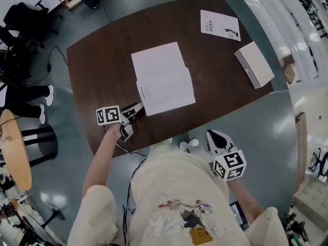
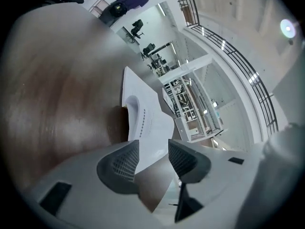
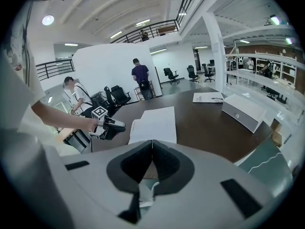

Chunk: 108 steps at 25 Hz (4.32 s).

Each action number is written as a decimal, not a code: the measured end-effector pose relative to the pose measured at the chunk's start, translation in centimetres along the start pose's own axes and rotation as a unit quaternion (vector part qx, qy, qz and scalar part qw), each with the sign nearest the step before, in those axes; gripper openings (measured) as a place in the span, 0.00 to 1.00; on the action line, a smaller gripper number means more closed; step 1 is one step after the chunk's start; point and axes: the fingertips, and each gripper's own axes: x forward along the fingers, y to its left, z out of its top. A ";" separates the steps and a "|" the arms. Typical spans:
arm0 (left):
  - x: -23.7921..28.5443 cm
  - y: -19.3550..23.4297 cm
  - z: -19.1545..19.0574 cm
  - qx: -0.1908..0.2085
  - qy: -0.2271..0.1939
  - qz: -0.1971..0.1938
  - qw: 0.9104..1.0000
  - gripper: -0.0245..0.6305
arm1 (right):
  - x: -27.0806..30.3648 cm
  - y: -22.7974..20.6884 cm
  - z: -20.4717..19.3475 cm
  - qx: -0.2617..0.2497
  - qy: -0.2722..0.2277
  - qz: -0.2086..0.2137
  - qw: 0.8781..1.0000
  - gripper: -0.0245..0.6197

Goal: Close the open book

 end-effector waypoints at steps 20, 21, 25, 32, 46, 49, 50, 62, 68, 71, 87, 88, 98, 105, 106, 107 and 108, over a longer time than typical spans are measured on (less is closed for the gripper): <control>3.5 2.2 1.4 0.013 0.061 -0.044 0.997 0.31 | 6.9 2.1 2.1 0.013 0.024 -0.024 0.999 0.05; 3.4 2.3 1.6 0.011 0.060 -0.046 0.997 0.31 | 7.3 2.3 2.2 0.012 0.025 -0.024 0.999 0.05; 3.6 2.7 2.1 0.004 0.059 -0.056 0.997 0.31 | 8.6 3.1 2.8 0.008 0.030 -0.021 0.999 0.05; 4.0 3.6 2.1 -0.004 0.063 -0.060 0.996 0.33 | 10.4 2.9 3.1 0.005 0.050 -0.017 0.999 0.05; 4.9 4.8 1.7 -0.027 0.073 -0.059 0.995 0.33 | 17.4 -3.4 3.2 -0.011 0.131 0.008 0.991 0.21; 5.0 4.9 1.8 -0.028 0.075 -0.063 0.995 0.33 | 19.1 -4.4 2.1 -0.024 0.157 0.017 0.987 0.25; 5.1 4.9 1.9 -0.027 0.075 -0.063 0.995 0.33 | 19.7 -4.6 1.6 -0.025 0.166 0.021 0.986 0.27; 4.7 4.4 2.1 -0.045 0.066 -0.074 0.994 0.35 | 23.5 -6.9 -1.4 0.008 0.242 0.074 0.967 0.52; 4.4 3.9 2.2 -0.057 0.051 -0.090 0.993 0.35 | 24.6 -8.3 -2.8 0.030 0.263 0.080 0.961 0.53; 4.3 3.8 2.4 -0.061 0.046 -0.093 0.993 0.34 | 25.1 -8.2 -3.5 0.040 0.271 0.091 0.957 0.53; 3.7 3.5 3.1 -0.063 0.020 -0.104 0.992 0.34 | 24.4 -8.7 -3.1 0.079 0.270 0.081 0.956 0.16; 3.7 3.4 3.0 -0.061 0.020 -0.103 0.993 0.34 | 24.2 -8.7 -2.9 0.076 0.269 0.080 0.957 0.15; 2.9 2.8 1.5 -0.047 0.029 -0.102 0.993 0.34 | 22.5 -8.5 0.9 0.065 0.226 0.092 0.967 0.10; 2.8 3.1 1.0 -0.049 0.023 -0.084 0.995 0.34 | 22.2 -7.9 2.8 0.057 0.216 0.110 0.969 0.10; 2.8 3.2 1.0 -0.053 0.019 -0.079 0.995 0.34 | 22.1 -7.8 3.0 0.056 0.215 0.113 0.968 0.10; 2.8 3.4 1.1 -0.058 0.013 -0.076 0.995 0.35 | 22.1 -7.6 3.2 0.055 0.215 0.116 0.968 0.10; 2.8 3.5 1.2 -0.064 0.007 -0.076 0.995 0.34 | 22.1 -7.4 3.4 0.053 0.214 0.119 0.968 0.10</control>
